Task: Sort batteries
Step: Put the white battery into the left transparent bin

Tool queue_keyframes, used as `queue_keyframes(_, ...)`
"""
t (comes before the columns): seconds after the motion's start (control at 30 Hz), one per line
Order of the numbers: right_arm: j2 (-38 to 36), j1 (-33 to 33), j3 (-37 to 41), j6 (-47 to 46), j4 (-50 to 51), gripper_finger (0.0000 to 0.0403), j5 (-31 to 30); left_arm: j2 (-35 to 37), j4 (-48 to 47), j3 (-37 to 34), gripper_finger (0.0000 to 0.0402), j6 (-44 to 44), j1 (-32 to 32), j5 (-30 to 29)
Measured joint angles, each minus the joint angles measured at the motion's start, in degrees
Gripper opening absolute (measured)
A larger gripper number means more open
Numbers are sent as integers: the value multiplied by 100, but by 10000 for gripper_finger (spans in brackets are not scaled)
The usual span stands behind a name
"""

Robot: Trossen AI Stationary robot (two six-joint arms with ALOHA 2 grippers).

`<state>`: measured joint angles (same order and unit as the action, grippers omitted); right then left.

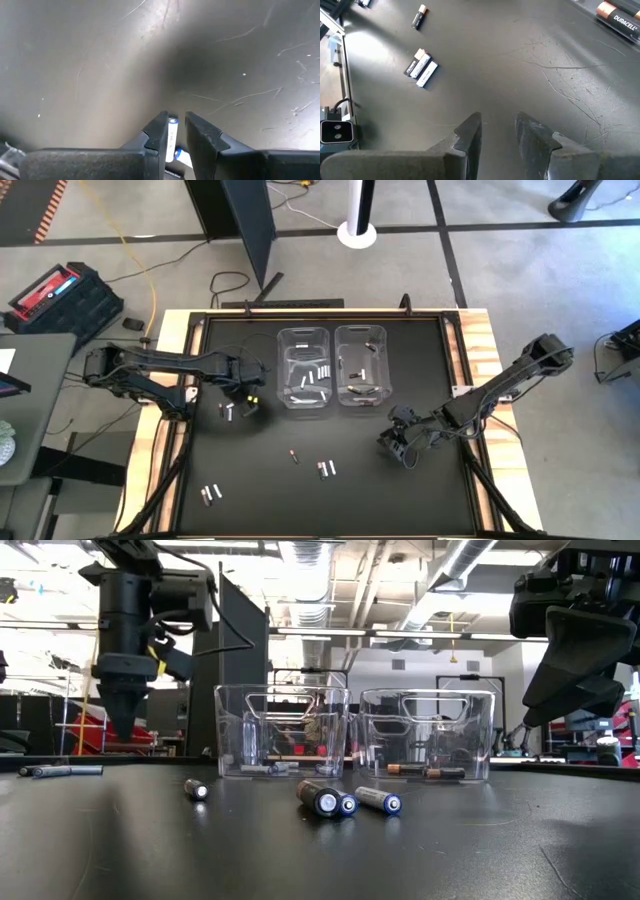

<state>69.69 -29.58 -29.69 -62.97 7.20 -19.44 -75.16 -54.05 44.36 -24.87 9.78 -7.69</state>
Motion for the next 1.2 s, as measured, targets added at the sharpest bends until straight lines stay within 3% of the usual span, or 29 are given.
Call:
queue_keyframes(0.43, 0, 11, 0, -58, -24, 137, -4, 3, -27, -310, 156, -120, -4, 105)
queue_keyframes(1.0, 0, 11, 0, -155, -30, 137, -15, 30, 597, -1101, 155, 154, -4, 199)
queue_keyframes(1.2, 0, 11, 0, -155, -22, 137, -17, 22, 642, -1145, 136, 152, -4, 235)
